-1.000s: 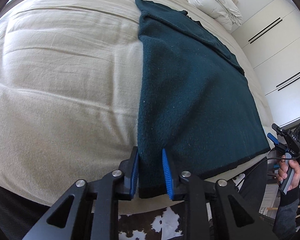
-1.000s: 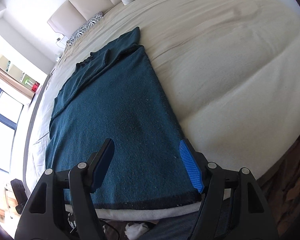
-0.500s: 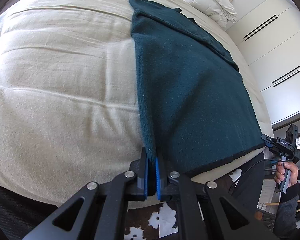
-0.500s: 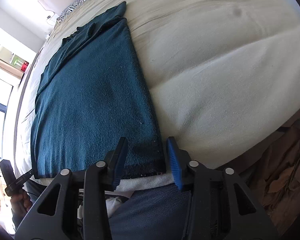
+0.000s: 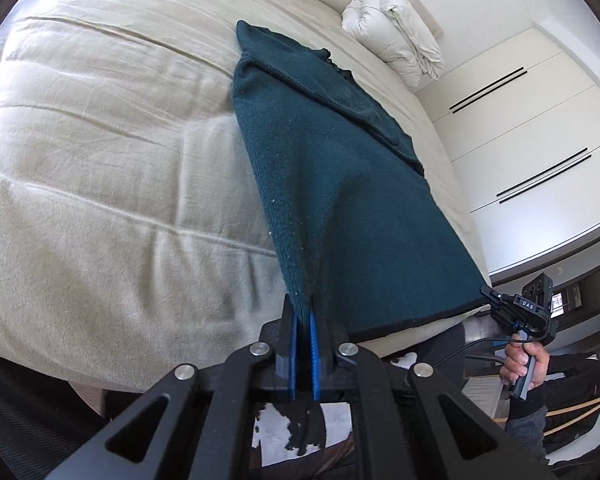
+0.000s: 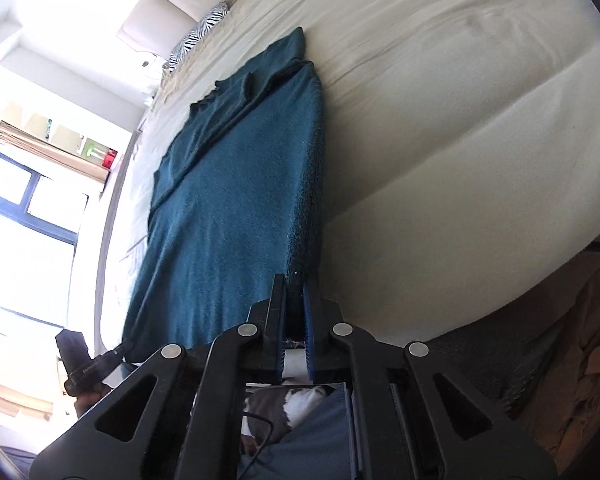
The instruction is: Fold small clothes
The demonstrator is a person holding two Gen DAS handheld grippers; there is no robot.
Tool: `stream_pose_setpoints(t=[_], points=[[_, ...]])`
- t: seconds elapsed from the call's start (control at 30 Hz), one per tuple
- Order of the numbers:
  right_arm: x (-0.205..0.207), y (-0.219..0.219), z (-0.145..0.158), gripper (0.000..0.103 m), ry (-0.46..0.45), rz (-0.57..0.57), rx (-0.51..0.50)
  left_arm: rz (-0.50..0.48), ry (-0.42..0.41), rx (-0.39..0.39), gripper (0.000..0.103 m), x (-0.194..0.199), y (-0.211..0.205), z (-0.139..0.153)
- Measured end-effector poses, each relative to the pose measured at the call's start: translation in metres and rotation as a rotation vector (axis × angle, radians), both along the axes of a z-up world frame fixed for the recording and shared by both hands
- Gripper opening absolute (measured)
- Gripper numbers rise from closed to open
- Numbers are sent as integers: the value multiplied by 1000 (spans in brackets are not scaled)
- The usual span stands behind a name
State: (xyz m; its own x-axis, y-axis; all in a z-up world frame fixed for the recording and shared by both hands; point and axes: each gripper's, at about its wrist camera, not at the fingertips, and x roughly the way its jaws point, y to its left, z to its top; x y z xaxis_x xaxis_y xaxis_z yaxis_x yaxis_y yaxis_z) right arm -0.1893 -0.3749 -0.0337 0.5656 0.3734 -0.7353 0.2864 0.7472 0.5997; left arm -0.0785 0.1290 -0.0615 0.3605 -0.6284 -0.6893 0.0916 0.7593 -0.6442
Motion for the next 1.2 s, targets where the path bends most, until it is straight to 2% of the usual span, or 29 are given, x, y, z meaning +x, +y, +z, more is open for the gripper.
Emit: stream_pose_setpoints(t=[0.23, 0.43, 0.6, 0.77, 0.93, 1.2], points=[[17, -1, 25, 7, -99, -17, 109, 69, -17, -206, 6, 8, 17, 15], [46, -6, 35, 7, -142, -56, 156, 109, -23, -305, 6, 33, 21, 21], [87, -13, 50, 7, -187, -76, 157, 151, -56, -370, 6, 69, 27, 35], [146, -26, 63, 7, -218, -111, 135, 199, -101, -382, 6, 124, 28, 50], [211, -44, 67, 7, -231, -163, 121, 259, -98, -415, 6, 191, 30, 48], [317, -69, 46, 7, -194, -216, 82, 297, -76, -395, 6, 295, 24, 38]])
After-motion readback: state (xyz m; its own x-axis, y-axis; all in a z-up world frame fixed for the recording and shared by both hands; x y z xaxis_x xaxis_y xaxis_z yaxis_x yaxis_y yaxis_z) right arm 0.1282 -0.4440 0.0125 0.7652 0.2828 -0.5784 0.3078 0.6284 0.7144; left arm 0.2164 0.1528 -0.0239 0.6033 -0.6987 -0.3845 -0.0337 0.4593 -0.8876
